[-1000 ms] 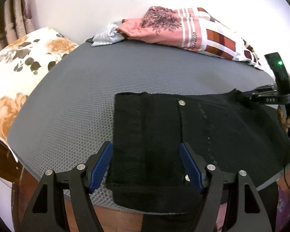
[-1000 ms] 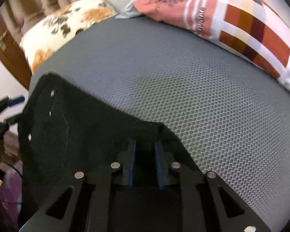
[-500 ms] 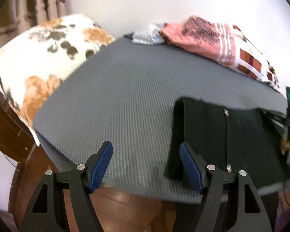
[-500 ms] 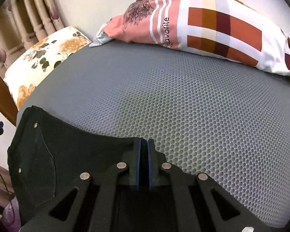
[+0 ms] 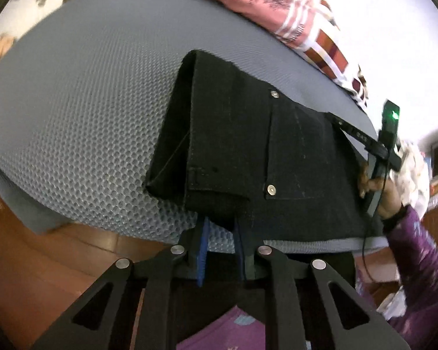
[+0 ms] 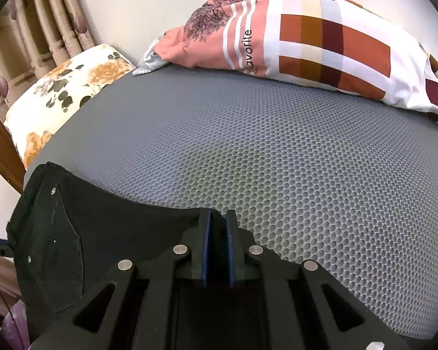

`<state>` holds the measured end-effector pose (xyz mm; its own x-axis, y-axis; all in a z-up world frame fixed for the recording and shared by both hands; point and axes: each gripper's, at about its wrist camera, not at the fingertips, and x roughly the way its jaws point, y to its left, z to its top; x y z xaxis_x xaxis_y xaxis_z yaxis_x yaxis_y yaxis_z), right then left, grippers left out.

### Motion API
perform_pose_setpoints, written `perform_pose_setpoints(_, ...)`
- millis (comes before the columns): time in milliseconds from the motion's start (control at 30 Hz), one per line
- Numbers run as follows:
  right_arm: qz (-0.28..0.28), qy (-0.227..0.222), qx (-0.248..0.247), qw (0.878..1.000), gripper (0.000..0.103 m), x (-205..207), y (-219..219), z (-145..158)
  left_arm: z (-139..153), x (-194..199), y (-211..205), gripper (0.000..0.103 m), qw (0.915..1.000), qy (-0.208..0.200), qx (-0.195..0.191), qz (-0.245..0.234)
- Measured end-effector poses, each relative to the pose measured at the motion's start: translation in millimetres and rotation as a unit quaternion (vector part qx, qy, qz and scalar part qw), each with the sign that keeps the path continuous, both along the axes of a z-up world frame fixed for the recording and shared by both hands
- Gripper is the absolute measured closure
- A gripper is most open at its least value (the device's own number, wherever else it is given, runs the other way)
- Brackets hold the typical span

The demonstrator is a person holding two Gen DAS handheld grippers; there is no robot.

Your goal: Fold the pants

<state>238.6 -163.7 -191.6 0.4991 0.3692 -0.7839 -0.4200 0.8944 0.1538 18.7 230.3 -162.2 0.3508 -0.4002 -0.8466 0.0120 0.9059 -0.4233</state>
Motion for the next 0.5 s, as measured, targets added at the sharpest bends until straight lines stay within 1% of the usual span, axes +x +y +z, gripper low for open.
perform_pose_setpoints(33,0.000,0.000,0.000,1.000,0.094,0.2,0.0,0.1,-0.4,-0.1,0.3,0.087,1.0000,-0.001,-0.002,0.003)
perform_pose_setpoints(100,0.000,-0.001,0.000,1.000,0.094,0.1,0.0,0.1,7.0,-1.4,-1.9,0.088,0.9997,-0.023,0.008,0.004)
perform_pose_setpoints(133,-0.001,-0.001,0.000,1.000,0.094,0.0,-0.2,0.2,15.8,-1.9,-6.1,0.088,0.9988,-0.043,0.023,0.001)
perform_pose_setpoints(200,-0.006,-0.008,0.000,1.000,0.092,-0.6,-1.0,1.4,31.2,0.3,-12.2,0.089,0.9962,-0.077,0.039,0.000)
perform_pose_setpoints(267,-0.011,-0.018,0.001,1.000,0.091,-2.2,-2.7,3.2,46.9,4.7,-22.1,0.089,0.9904,-0.121,0.067,0.001)
perform_pose_setpoints(300,-0.014,-0.024,0.001,1.000,0.091,-3.6,-3.0,4.4,48.8,8.1,-24.8,0.089,0.9878,-0.132,0.082,-0.004)
perform_pose_setpoints(333,-0.019,-0.030,-0.002,0.999,0.091,-5.0,-3.0,5.3,43.5,11.9,-25.4,0.089,0.9861,-0.131,0.101,-0.012)
perform_pose_setpoints(367,-0.023,-0.033,-0.005,0.999,0.091,-5.7,-2.9,5.7,33.3,14.0,-22.9,0.089,0.9876,-0.116,0.105,-0.016)
perform_pose_setpoints(400,-0.024,-0.034,-0.007,0.999,0.091,-5.9,-2.8,5.9,15.6,15.8,-16.4,0.089,0.9914,-0.083,0.100,-0.014)
perform_pose_setpoints(433,-0.024,-0.034,-0.008,0.999,0.091,-5.8,-2.6,5.8,1.1,15.6,-9.3,0.088,0.9941,-0.062,0.089,-0.012)
perform_pose_setpoints(467,-0.024,-0.034,-0.008,0.999,0.091,-5.6,-2.9,6.0,-4.7,10.9,-1.1,0.085,0.9950,-0.074,0.067,-0.008)
perform_pose_setpoints(500,-0.023,-0.034,-0.007,0.999,0.091,-5.5,-3.1,5.8,-5.3,7.6,1.5,0.084,0.9946,-0.083,0.061,-0.008)
